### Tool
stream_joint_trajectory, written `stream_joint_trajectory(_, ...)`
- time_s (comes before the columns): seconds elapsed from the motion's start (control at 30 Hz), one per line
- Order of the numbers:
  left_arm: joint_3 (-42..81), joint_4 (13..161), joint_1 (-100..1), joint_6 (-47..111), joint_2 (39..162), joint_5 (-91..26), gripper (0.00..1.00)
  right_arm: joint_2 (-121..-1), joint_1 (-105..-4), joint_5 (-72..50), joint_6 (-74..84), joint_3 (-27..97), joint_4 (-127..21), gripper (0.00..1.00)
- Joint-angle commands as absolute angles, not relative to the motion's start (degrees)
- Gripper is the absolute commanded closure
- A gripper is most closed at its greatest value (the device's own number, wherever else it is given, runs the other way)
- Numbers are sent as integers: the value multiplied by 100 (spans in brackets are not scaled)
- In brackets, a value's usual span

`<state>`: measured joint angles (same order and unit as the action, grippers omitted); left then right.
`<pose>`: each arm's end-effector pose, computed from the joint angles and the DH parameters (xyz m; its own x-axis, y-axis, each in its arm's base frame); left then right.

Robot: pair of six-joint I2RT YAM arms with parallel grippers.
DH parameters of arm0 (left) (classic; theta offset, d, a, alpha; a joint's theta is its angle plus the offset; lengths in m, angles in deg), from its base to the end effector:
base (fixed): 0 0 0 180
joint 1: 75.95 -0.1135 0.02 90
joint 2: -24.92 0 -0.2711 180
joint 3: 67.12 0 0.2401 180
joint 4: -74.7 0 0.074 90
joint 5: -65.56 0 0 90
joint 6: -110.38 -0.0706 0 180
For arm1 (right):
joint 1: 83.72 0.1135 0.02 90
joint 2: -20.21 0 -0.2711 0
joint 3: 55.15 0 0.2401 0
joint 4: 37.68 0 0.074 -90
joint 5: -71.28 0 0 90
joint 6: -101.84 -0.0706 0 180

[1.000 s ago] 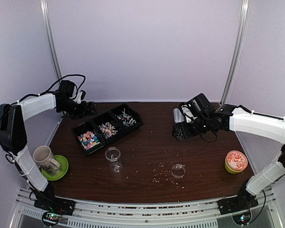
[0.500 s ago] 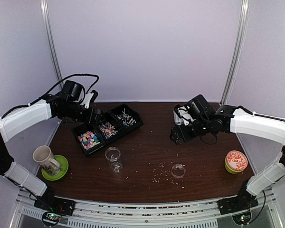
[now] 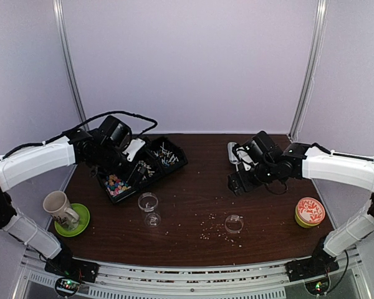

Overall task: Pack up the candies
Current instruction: Pick up the packing bottle from the center of the board.

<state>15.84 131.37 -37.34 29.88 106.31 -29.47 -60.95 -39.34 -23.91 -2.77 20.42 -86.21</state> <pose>0.2321 -0.1933 0.2698 -0.7412 0.3815 -0.5524 0.5460 0.8213 -0.1654 0.2202 0.2066 0.2411 -0.7265 -0.3595 -0.5856 -0.4913 0.8676 0.0769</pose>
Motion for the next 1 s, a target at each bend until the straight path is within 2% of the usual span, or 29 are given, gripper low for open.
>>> stream_joint_trajectory(0.0, 1459, 13254, -3517, 2781, 10633, -2855, 26, -5892, -3924, -2649, -279, 1996, -8729, 1)
stream_joint_trajectory(0.07, 1435, 13327, -3461, 2759, 10675, -2780, 27, -5872, -3919, -2647, -275, 1988, -8729, 1)
stream_joint_trajectory(0.23, 1381, 13416, -3389, 2685, 10823, -2834, 39, -5869, -3922, -2631, -275, 1969, -8713, 1)
stream_joint_trajectory(0.33, 1366, 13461, -3339, 2645, 10928, -2768, 41, -5872, -3924, -2645, -275, 1946, -8712, 0)
stream_joint_trajectory(0.4, 1356, 13461, -3331, 2644, 10997, -2733, 49, -5880, -3918, -2650, -269, 1935, -8701, 0)
stream_joint_trajectory(0.57, 1388, 13462, -3310, 2648, 11155, -2775, 56, -5902, -3924, -2671, -258, 1939, -8712, 0)
stream_joint_trajectory(0.63, 1397, 13461, -3287, 2630, 11203, -2783, 63, -5896, -3925, -2667, -257, 1934, -8721, 1)
stream_joint_trajectory(0.73, 1397, 13461, -3267, 2618, 11255, -2787, 64, -5885, -3925, -2656, -256, 1939, -8713, 1)
stream_joint_trajectory(0.97, 1410, 13461, -3229, 2526, 11301, -2926, 84, -5880, -3924, -2666, -244, 1935, -8712, 0)
